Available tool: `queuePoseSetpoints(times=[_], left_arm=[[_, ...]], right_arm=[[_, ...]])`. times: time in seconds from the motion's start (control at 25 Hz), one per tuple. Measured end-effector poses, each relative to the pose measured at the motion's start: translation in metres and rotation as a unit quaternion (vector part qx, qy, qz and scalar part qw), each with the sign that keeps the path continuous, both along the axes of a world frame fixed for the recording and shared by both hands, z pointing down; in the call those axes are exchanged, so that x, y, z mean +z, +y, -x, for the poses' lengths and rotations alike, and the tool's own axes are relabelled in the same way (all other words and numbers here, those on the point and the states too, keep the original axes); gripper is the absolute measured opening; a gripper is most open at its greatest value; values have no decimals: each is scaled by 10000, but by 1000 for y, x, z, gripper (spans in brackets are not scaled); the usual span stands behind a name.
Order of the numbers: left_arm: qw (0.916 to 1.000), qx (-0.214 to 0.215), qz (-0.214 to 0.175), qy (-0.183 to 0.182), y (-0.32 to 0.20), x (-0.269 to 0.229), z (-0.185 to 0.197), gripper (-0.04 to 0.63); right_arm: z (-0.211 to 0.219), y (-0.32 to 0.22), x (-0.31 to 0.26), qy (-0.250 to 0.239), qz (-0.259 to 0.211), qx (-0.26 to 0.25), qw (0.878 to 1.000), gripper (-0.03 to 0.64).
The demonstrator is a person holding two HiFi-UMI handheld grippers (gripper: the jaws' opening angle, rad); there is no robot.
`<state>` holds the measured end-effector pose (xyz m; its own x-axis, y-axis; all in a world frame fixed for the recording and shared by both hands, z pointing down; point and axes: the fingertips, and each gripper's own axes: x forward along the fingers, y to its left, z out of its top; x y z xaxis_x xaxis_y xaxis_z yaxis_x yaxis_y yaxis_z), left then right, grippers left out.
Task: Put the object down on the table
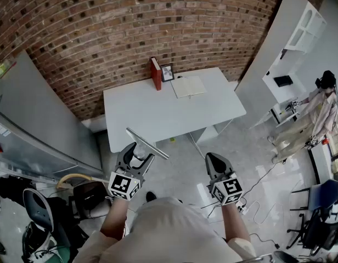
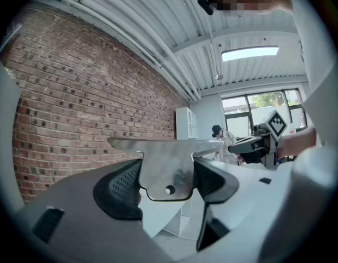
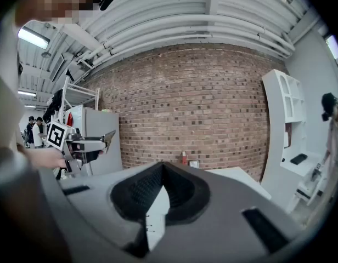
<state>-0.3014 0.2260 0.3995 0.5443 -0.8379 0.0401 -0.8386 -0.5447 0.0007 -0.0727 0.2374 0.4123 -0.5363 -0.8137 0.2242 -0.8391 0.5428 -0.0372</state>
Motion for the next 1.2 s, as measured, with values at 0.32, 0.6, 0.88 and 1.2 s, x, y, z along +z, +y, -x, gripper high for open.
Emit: queuePoseSetpoints(times=[0.32,0.6,0.88,1.2], left_arm=[[10000,19,-4,13,-5,0,2,276],[10000,8,7,2,-7,2,5,276],[10000,17,6,-10,-8,3,16,276],[9999,69,69,-29,-8,9,38,276]], right_arm=[[5,-5,-2,11,-32,-15,10000,3],[10,-8,0,6,-10,-19,10000,3],[22,-12,3,28,35,19,10000,3],[49,-12,8,20,117,-3,9999,3]])
